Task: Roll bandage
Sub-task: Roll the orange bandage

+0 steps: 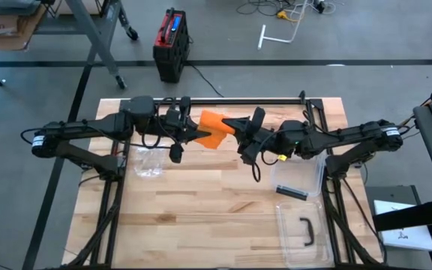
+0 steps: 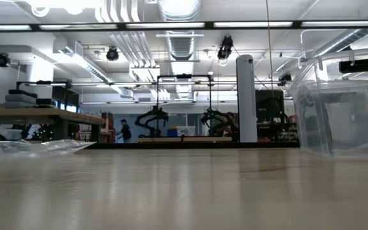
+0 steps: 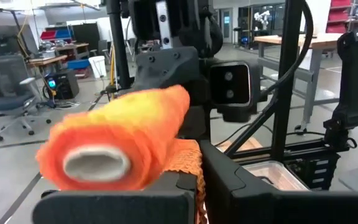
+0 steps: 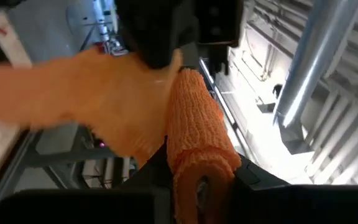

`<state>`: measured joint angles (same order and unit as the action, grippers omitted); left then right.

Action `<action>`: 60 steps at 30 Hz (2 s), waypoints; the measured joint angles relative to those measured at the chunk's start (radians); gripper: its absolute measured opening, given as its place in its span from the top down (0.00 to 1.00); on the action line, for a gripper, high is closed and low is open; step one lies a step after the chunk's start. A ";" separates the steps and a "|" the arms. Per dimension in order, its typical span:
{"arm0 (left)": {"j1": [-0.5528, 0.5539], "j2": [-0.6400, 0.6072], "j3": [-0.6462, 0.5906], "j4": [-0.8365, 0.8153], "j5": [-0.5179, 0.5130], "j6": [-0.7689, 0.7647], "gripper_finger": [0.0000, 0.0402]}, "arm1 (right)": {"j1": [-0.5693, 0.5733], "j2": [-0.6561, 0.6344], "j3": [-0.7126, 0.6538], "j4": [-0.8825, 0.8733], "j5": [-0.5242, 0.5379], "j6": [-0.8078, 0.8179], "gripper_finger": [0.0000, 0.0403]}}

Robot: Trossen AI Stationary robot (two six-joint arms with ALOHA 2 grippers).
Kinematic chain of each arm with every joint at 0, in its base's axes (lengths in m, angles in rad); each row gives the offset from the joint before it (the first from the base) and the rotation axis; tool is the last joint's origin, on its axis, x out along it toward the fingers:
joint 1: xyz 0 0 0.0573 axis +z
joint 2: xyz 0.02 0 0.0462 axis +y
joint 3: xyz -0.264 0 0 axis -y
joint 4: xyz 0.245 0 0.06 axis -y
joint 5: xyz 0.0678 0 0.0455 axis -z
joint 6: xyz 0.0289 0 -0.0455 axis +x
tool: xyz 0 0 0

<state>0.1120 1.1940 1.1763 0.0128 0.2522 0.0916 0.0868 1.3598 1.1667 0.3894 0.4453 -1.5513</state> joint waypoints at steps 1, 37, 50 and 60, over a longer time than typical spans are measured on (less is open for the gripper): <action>0.000 0.000 -0.001 0.000 0.000 0.000 1.00 | 0.000 0.000 0.000 -0.010 -0.001 -0.020 0.85; 0.056 -0.170 0.041 -0.234 -0.219 -0.024 0.36 | 0.006 0.005 0.000 0.018 0.060 -0.273 0.87; 0.095 -0.050 0.122 -0.259 -0.019 0.147 0.25 | 0.007 0.007 0.000 -0.036 -0.060 -0.244 0.87; 0.096 0.033 0.202 -0.309 0.069 0.179 0.22 | 0.007 0.008 0.000 -0.109 -0.064 -0.193 0.87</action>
<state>0.2077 1.2270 1.3781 -0.2962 0.3209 0.2703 0.0937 1.3674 1.1664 0.2806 0.3813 -1.7446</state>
